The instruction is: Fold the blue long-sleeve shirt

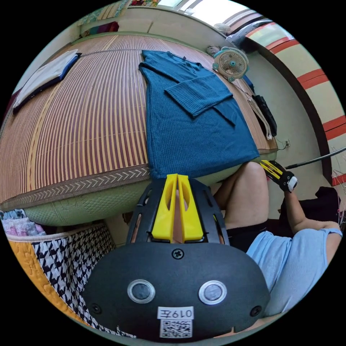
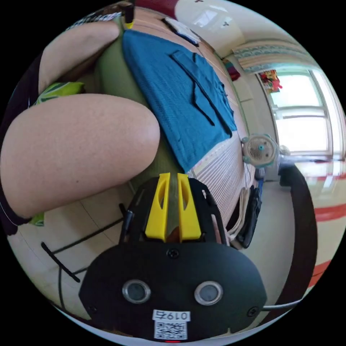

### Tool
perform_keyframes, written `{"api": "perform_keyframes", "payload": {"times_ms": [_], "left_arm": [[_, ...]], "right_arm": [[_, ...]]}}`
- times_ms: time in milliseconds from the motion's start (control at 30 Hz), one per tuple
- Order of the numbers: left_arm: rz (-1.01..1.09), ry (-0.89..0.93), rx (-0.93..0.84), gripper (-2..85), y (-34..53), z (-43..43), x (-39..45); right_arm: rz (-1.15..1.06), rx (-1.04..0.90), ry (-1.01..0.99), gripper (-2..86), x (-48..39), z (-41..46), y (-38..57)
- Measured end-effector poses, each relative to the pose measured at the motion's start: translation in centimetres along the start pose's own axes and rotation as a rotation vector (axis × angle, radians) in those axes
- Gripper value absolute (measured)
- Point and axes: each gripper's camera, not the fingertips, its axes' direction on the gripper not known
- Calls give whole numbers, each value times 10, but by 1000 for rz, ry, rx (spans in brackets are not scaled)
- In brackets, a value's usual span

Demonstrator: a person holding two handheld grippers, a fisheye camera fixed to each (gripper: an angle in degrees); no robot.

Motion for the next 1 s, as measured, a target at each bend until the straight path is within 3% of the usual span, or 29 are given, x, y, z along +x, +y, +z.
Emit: {"api": "perform_keyframes", "payload": {"times_ms": [200, 367, 533, 733, 1000], "left_arm": [[-64, 19, 144, 11, 2, -17, -15], [-206, 36, 265, 13, -41, -14, -30], [-273, -18, 286, 14, -91, -2, -34], [-295, -57, 232, 13, -140, 19, -38], [-305, -47, 188, 14, -152, 42, -39]], "right_arm": [[505, 64, -24, -7, 133, 8, 55], [1069, 255, -332, -5, 292, 79, 75], [1156, 171, -336, 8, 360, 179, 35], [1227, 13, -496, 17, 421, 287, 31], [1210, -19, -497, -7, 446, 312, 49]]}}
